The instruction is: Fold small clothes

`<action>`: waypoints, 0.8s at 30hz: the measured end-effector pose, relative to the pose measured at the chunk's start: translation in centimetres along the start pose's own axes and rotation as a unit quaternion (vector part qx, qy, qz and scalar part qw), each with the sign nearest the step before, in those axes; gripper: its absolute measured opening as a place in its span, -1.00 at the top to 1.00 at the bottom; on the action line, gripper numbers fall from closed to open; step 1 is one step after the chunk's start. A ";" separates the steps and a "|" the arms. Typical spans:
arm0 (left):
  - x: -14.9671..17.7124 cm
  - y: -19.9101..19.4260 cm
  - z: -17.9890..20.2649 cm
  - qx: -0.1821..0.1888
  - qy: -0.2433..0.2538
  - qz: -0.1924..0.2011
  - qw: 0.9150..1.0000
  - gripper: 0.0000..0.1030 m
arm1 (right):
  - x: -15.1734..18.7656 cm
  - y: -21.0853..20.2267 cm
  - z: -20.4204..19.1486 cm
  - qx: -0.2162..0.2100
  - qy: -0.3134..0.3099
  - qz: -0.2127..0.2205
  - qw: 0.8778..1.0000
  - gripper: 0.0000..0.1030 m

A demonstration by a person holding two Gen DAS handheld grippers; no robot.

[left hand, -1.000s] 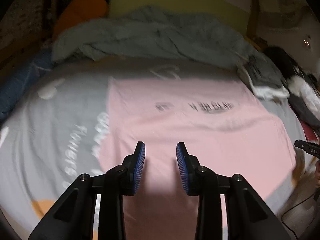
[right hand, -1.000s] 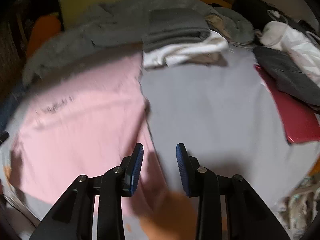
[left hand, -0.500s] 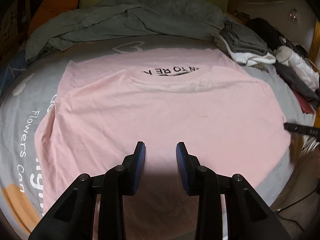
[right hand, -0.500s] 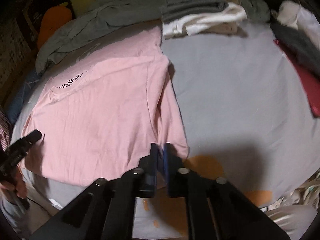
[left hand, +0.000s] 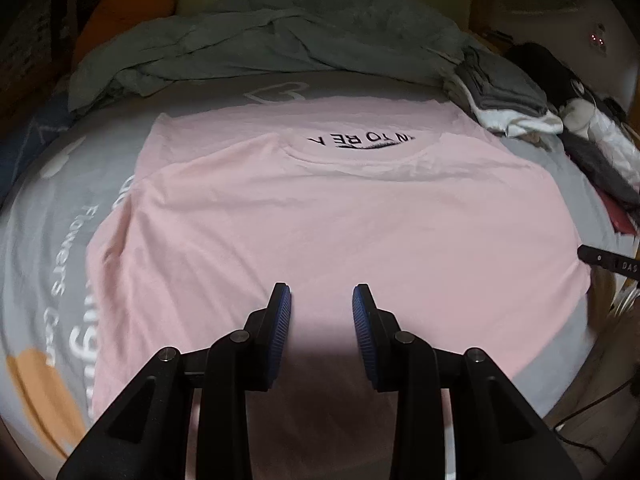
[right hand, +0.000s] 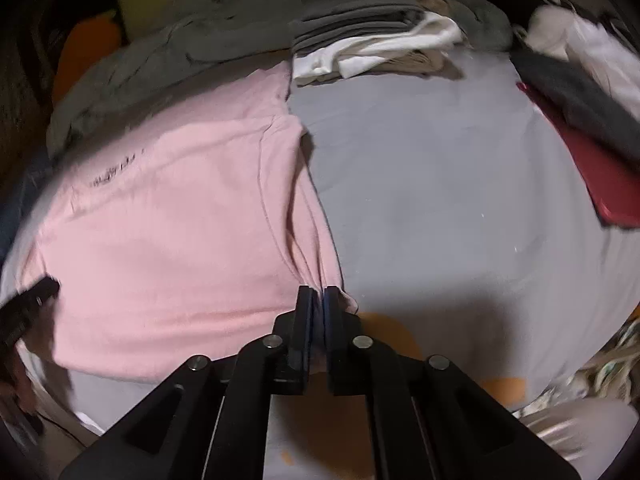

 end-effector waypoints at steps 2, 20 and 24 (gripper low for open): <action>0.0 -1.5 0.2 0.006 0.002 0.022 1.000 0.39 | -0.1 -0.4 0.3 0.010 0.002 0.008 1.000 0.71; 1.1 -5.2 -1.0 -0.022 -0.048 0.064 0.997 -0.22 | -0.5 -2.1 0.4 0.046 -0.012 0.036 0.998 0.55; 2.4 -6.7 -1.6 -0.002 -0.106 0.092 0.990 -0.47 | -1.1 -4.5 -0.3 -0.029 0.005 0.098 0.995 0.40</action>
Point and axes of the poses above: each gripper's, at about its wrist camera, not at the fingertips, and y roughly the way its jaws point, z to its right, x to its underside, the point moved 7 cm from there along y, roughly the way its jaws point, and after that the axes turned 15 degrees about -y, right-handed, at the moved point
